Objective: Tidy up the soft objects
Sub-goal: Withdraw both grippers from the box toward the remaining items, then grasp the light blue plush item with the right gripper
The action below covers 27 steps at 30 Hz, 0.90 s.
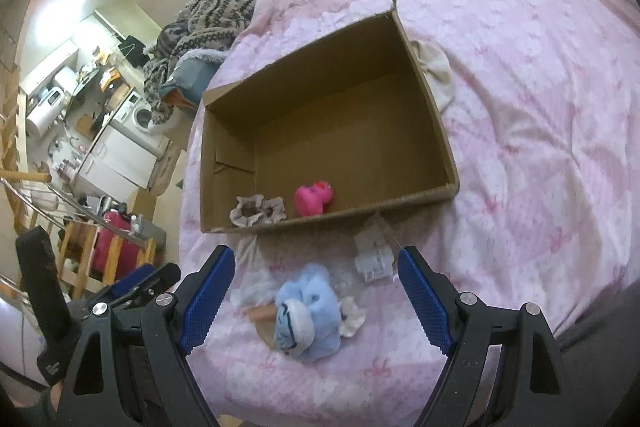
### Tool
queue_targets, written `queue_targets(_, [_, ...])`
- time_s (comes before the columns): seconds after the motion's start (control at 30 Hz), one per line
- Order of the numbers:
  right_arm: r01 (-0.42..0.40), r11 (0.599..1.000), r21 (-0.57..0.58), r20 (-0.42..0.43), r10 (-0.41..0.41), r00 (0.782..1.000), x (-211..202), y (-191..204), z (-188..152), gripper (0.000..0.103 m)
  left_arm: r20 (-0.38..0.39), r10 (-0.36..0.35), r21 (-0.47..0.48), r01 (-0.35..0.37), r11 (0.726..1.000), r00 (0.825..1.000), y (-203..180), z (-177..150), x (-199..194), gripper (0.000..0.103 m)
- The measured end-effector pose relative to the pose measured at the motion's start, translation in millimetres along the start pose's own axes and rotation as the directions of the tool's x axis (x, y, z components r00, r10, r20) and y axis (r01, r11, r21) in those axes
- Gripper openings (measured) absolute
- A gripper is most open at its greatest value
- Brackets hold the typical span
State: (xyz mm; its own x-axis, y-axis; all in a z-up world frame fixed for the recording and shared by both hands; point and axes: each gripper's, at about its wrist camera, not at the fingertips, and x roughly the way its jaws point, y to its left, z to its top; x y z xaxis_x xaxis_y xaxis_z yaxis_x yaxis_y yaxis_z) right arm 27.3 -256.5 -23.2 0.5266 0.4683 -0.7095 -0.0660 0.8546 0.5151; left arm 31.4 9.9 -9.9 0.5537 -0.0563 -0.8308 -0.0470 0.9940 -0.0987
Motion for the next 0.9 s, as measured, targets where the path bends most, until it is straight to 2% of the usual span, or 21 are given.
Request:
queue_targets(0.27, [0.036,0.999,0.020,-0.051,-0.035,0.998,17,-3,-5,0.089,-0.049,0.040,-0.045,-0.042,0.998,0.998,8,-4,14,0.070])
queue_targets(0.43, [-0.026,0.993,0.112,-0.110,0.038,0.993,30,-19,-5,0.089,-0.075,0.043,-0.091,-0.050,0.995,0.996,19,-5,20,0.070])
queue_targets(0.67, [-0.006,0.992,0.129,-0.223,0.035,0.974,58,-20,-14,0.089,-0.118,0.045,-0.146,-0.062,0.987,0.992,28,-6,34,0.070])
queue_targets(0.8, [0.018,0.998,0.065,-0.327,0.005,0.945,87,-4,-24,0.089,-0.124,0.048,-0.164,-0.068,0.984,0.991,30,-4,37,0.070])
queue_targets(0.9, [0.010,0.999,-0.045,-0.330,-0.025,0.944,97,18,-26,0.089,-0.118,0.046,-0.175,-0.066,0.982,0.992,31,-3,37,0.070])
